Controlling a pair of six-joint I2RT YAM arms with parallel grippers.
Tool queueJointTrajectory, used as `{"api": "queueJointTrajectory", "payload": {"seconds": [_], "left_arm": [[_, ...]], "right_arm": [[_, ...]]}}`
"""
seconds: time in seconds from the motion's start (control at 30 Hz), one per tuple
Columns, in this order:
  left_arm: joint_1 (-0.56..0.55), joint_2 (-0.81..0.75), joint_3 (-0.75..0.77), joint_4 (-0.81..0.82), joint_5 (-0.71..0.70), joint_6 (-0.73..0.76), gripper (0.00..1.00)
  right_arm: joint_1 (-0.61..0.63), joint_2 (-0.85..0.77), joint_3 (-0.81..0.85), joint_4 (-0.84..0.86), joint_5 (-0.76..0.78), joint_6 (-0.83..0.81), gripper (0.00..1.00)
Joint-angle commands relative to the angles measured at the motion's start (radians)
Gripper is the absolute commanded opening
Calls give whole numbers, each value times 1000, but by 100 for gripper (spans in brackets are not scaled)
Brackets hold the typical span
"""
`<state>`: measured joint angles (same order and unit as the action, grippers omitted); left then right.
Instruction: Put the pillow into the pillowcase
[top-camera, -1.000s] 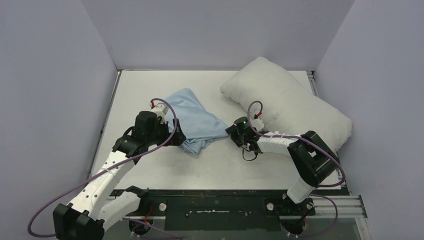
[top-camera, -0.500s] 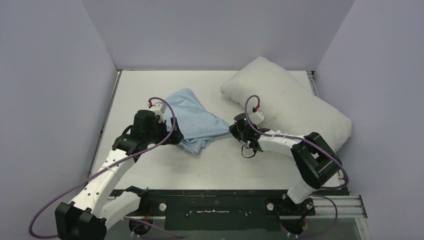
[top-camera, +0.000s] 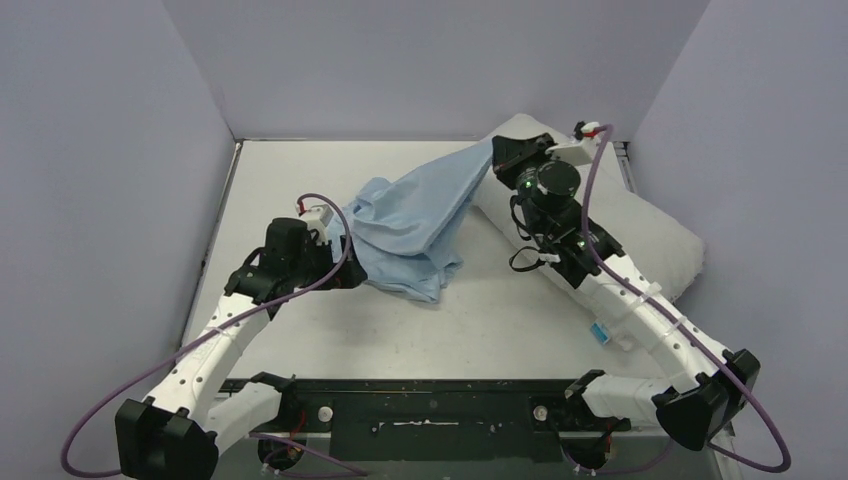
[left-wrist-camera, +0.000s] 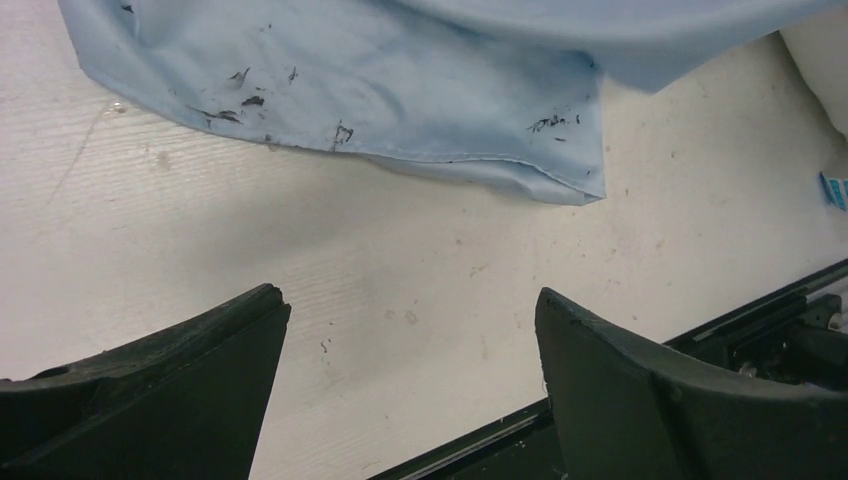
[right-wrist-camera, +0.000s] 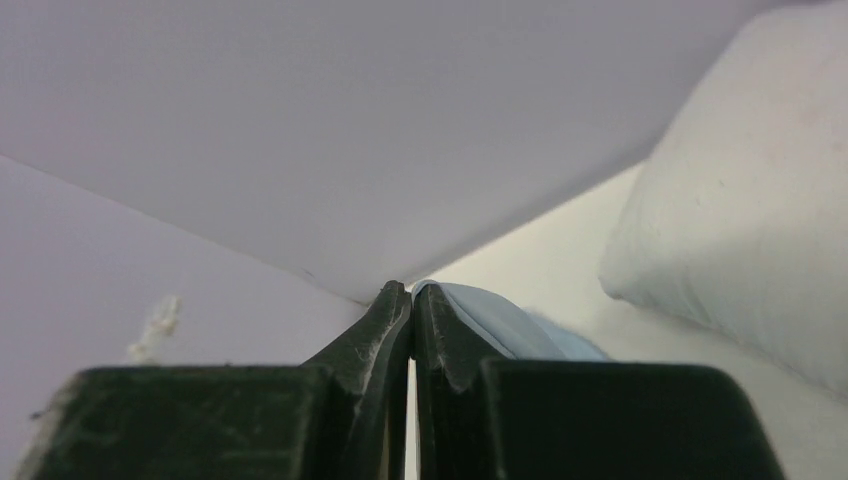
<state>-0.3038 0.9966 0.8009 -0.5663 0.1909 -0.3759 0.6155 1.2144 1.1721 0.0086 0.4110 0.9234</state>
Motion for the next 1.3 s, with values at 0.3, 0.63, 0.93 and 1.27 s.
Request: {"api": "queueJointTrajectory", "payload": {"seconds": [0.3,0.63,0.93,1.27], "left_arm": [[-21,70,28,124,123,-98,84],[16,154,-147,356,215,-372,80],[-81,241,-277,611,312,-504,67],[-192,315,-341,718,216,-604,64]], "right_arm": [[-2,-53,366,-16,8,-211,0],[0,-235,120,-4,22,-138,0],[1,-317,-37,-81,8,-64,0],[0,-349,-94,-107,33,-59,0]]}}
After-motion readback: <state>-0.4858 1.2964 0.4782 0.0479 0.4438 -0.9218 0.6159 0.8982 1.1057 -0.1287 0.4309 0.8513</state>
